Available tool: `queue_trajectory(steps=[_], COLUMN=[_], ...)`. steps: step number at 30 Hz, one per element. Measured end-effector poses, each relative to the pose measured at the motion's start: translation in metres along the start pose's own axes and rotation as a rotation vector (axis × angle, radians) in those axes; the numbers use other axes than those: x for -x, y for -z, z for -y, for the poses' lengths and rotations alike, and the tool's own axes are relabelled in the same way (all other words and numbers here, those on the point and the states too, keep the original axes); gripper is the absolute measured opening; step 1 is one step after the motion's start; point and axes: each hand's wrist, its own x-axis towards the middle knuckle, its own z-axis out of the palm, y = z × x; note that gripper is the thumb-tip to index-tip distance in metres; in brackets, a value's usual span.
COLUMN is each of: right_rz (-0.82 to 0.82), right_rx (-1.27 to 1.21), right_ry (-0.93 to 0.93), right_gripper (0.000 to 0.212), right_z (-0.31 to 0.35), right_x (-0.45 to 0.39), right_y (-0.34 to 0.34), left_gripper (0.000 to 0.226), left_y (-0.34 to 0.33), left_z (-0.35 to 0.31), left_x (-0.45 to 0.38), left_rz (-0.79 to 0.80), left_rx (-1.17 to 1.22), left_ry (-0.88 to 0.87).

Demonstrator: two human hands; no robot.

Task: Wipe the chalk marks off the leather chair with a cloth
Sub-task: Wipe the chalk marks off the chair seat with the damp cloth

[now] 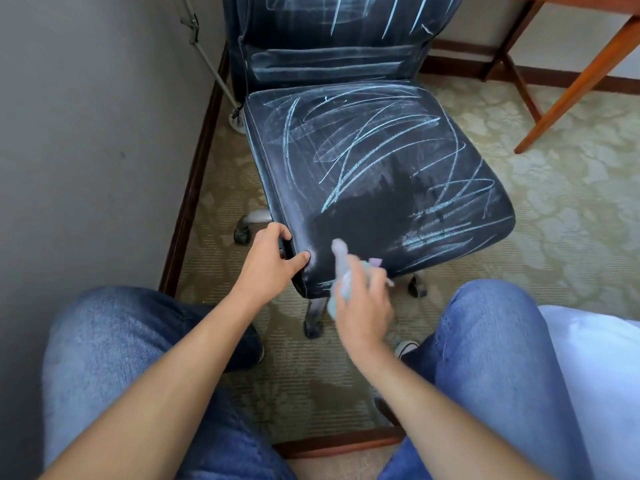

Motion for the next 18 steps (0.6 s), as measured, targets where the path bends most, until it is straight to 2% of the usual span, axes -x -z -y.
queue_trajectory(steps=[3, 5, 7, 10, 11, 14, 18], right_rz=[0.119, 0.082, -0.004, -0.104, -0.136, -0.145, -0.093], right_rx=[0.038, 0.048, 0.038, -0.083, -0.142, -0.151, -0.180], right_ry=[0.318, 0.376, 0.217, -0.263, -0.355, -0.325, -0.089], right_gripper=[0.066, 0.064, 0.060, 0.036, 0.035, 0.035, 0.036], right_z=[0.012, 0.003, -0.004, -0.026, -0.035, -0.035, 0.002], right_x=[0.023, 0.016, 0.003, -0.027, -0.033, -0.032, -0.004], right_y=[-0.010, -0.012, -0.008, 0.010, 0.014, 0.013, -0.006], left_gripper=[0.037, 0.037, 0.036, 0.036, 0.036, 0.036, 0.036], left_y=[0.002, 0.004, 0.005, 0.006, 0.006, 0.004, 0.005], left_z=[0.004, 0.008, 0.009, 0.007, 0.006, 0.003, 0.001], left_x=[-0.002, -0.003, -0.004, -0.005, -0.005, -0.005, -0.002], left_rz=[-0.015, -0.004, 0.003, -0.004, -0.011, -0.019, -0.032], left_rx=[0.013, 0.040, 0.049, 0.039, 0.024, -0.014, -0.027], left_ry=[0.003, 0.027, 0.052, 0.052, 0.043, 0.031, 0.018])
